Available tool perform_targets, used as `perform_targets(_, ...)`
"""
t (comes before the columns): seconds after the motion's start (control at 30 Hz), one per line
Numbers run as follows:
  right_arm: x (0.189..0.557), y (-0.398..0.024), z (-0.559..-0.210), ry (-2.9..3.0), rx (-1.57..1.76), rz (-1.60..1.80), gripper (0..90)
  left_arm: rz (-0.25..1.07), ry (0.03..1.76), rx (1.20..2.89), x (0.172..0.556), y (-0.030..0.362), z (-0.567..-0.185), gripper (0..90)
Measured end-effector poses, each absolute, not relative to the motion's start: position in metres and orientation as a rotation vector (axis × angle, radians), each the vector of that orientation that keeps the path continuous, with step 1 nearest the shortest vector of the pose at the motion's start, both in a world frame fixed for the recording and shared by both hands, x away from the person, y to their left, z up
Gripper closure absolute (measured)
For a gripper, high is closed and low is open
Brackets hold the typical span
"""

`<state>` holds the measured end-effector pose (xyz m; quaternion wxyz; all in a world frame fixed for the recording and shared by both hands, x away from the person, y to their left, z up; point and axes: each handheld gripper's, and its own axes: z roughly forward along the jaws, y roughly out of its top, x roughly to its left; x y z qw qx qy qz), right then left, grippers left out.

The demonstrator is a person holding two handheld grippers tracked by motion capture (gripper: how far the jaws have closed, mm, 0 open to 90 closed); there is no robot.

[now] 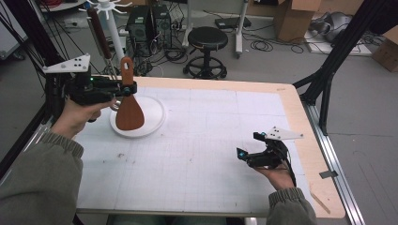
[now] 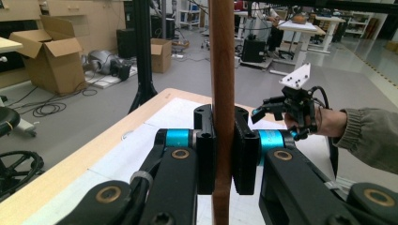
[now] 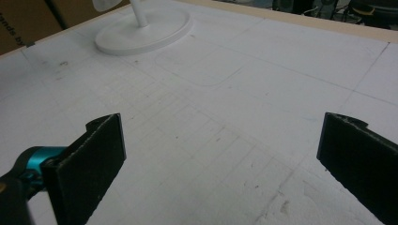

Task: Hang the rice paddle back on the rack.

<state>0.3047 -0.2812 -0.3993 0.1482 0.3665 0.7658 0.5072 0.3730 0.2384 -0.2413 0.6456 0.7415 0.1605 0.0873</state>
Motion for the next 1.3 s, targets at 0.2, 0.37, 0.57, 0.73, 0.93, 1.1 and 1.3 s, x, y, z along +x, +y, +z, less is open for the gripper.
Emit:
perform_targets(0.2, 0.305, -0.283, -0.4, 2.198, 1.063, 1.462, 0.6, 0.185, 0.351, 1.673, 0.38, 0.241, -0.229, 82.4)
perform_targets(0.37, 0.305, -0.283, -0.4, 2.204, 1.061, 1.463, 0.6, 0.2, 0.355, 1.673, 0.385, 0.244, -0.219, 82.4)
perform_targets(0.57, 0.305, -0.283, -0.4, 2.206, 1.06, 1.463, 0.6, 0.213, 0.365, 1.661, 0.39, 0.248, -0.211, 82.4)
perform_targets(0.73, 0.306, -0.282, -0.4, 2.212, 1.056, 1.463, 0.6, 0.223, 0.372, 1.635, 0.396, 0.25, -0.201, 82.4)
perform_targets(0.93, 0.306, -0.282, -0.4, 2.215, 1.049, 1.466, 0.6, 0.238, 0.38, 1.618, 0.4, 0.253, -0.191, 82.4)
perform_targets(1.1, 0.307, -0.282, -0.4, 2.215, 1.048, 1.472, 0.6, 0.242, 0.39, 1.603, 0.402, 0.255, -0.186, 82.4)
perform_targets(1.3, 0.306, -0.281, -0.4, 2.218, 1.045, 1.478, 0.6, 0.25, 0.412, 1.589, 0.406, 0.256, -0.184, 82.4)
